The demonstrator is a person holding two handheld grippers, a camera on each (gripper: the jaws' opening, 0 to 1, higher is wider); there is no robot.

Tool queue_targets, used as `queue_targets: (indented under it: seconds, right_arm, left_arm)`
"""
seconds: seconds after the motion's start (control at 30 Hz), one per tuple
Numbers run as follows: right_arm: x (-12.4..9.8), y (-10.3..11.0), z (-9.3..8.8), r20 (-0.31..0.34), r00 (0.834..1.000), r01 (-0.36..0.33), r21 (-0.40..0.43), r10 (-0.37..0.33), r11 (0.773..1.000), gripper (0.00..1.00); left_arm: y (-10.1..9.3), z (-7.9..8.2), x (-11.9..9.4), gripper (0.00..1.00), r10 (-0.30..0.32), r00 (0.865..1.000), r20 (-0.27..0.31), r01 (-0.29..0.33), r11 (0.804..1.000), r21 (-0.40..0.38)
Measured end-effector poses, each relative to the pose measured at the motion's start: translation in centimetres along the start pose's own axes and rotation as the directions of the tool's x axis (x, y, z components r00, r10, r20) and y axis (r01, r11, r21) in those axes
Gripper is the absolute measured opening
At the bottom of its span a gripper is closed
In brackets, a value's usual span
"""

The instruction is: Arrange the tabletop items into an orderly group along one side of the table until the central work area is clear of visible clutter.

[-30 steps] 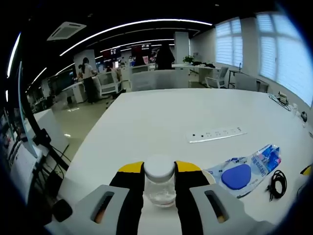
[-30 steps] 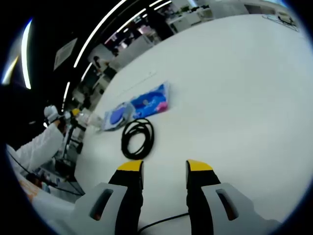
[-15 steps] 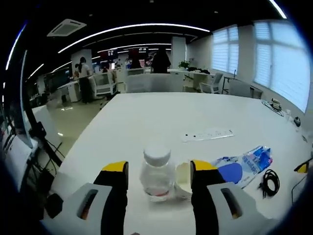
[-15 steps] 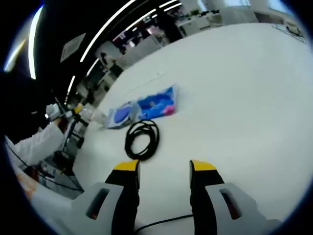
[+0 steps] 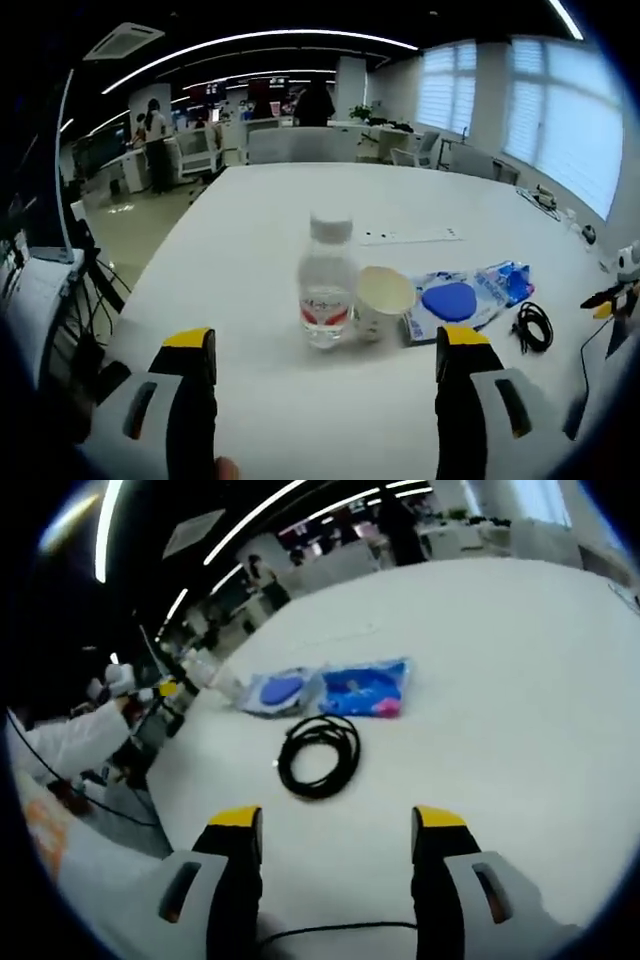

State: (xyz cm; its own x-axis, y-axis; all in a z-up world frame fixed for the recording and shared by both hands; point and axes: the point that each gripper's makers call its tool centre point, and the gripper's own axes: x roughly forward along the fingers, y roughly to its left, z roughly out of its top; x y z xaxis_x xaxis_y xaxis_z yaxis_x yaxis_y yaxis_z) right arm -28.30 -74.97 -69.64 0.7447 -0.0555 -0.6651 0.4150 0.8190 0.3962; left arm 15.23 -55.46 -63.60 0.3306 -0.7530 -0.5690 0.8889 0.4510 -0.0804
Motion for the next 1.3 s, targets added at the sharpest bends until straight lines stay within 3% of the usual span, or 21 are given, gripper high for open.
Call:
queue_targets:
  seconds: [0.1, 0.23, 0.27, 0.33, 0.43, 0.63, 0.73, 1.13, 1.3]
  right_arm:
    - [-0.3, 0.5, 0.0, -0.019, 1.000, -0.005, -0.018, 0.004, 1.000, 0.66]
    - [-0.4, 1.1, -0.3, -0.044, 0.999, -0.020, -0.017, 0.019, 1.000, 0.73]
    - [-0.5, 1.2, -0.3, -0.047, 0.999, -0.021, -0.019, 0.020, 1.000, 0.74]
    - [-0.8, 1.7, -0.6, -0.065, 0.997, -0.032, -0.024, 0.030, 0.999, 0.76]
    - [-1.3, 2.4, -1.0, -0.078, 0.996, -0.049, -0.009, 0.048, 0.999, 0.73]
    - [-1.7, 3.7, -1.8, -0.092, 0.994, -0.059, 0.038, 0.063, 0.998, 0.80]
    - [-1.7, 4.0, -1.9, -0.101, 0.993, -0.057, 0.016, 0.058, 0.998, 0.84]
    - [-1.0, 4.3, -1.4, -0.108, 0.991, -0.081, -0.008, 0.079, 0.997, 0.82]
    - [-0.9, 4.4, -1.5, -0.107, 0.991, -0.086, -0.004, 0.086, 0.996, 0.81]
  left_arm:
    - [-0.7, -1.0, -0.8, 0.97, -0.057, 0.998, -0.028, 0.057, 0.998, 0.025]
    - [-0.2, -2.5, -1.2, 0.99, -0.118, 0.992, -0.048, 0.119, 0.993, 0.025]
    - [-0.2, -3.3, -1.4, 1.00, -0.134, 0.988, -0.080, 0.138, 0.989, 0.050]
    - [-0.1, -4.5, -1.7, 1.00, -0.145, 0.982, -0.125, 0.157, 0.983, 0.097]
    - [-0.2, -5.4, -2.2, 1.00, -0.151, 0.979, -0.139, 0.165, 0.982, 0.091]
    - [-1.4, -5.9, -3.4, 1.00, -0.165, 0.976, -0.145, 0.176, 0.982, 0.069]
    - [-1.9, -6.3, -3.8, 1.00, -0.171, 0.972, -0.163, 0.187, 0.979, 0.085]
    - [-2.8, -6.2, -4.3, 1.00, -0.179, 0.970, -0.163, 0.194, 0.978, 0.077]
    - [-3.1, -6.9, -4.3, 1.00, -0.192, 0.963, -0.189, 0.212, 0.973, 0.091]
